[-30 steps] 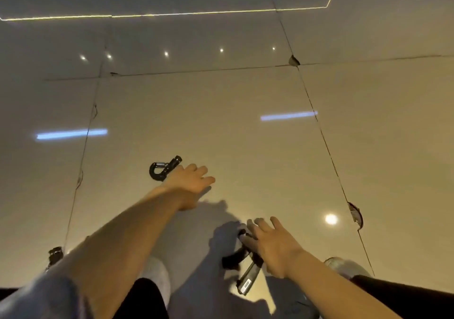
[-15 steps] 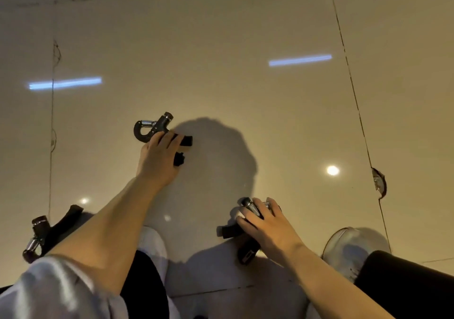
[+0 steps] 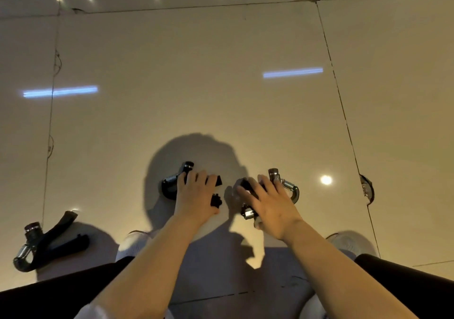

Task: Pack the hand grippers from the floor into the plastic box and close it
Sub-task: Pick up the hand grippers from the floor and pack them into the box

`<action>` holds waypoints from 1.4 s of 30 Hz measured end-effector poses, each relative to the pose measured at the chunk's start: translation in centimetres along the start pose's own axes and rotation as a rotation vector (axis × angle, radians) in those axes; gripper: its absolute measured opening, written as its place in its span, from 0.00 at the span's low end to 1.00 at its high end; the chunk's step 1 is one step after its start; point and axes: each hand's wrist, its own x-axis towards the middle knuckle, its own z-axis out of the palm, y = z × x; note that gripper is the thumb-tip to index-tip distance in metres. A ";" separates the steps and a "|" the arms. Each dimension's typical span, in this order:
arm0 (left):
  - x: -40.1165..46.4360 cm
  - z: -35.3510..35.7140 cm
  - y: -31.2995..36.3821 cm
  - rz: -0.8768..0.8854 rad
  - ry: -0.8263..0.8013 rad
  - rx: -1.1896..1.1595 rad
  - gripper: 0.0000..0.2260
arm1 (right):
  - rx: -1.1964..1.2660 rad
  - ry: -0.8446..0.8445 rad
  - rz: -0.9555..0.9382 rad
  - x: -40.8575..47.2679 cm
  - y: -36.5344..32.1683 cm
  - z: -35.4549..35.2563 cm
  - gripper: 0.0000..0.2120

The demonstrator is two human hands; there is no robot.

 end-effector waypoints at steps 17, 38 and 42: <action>0.9 1.5 0.3 0.362 0.017 0.004 0.39 | 0.171 0.235 0.019 0.8 -0.7 1.7 0.44; -5.8 -20.3 1.6 0.315 0.674 -0.232 0.16 | 0.331 0.788 0.113 -10.3 0.2 -22.2 0.32; -10.7 -29.2 2.7 0.393 0.775 -0.299 0.17 | 0.456 0.979 0.055 -15.6 -0.9 -29.4 0.31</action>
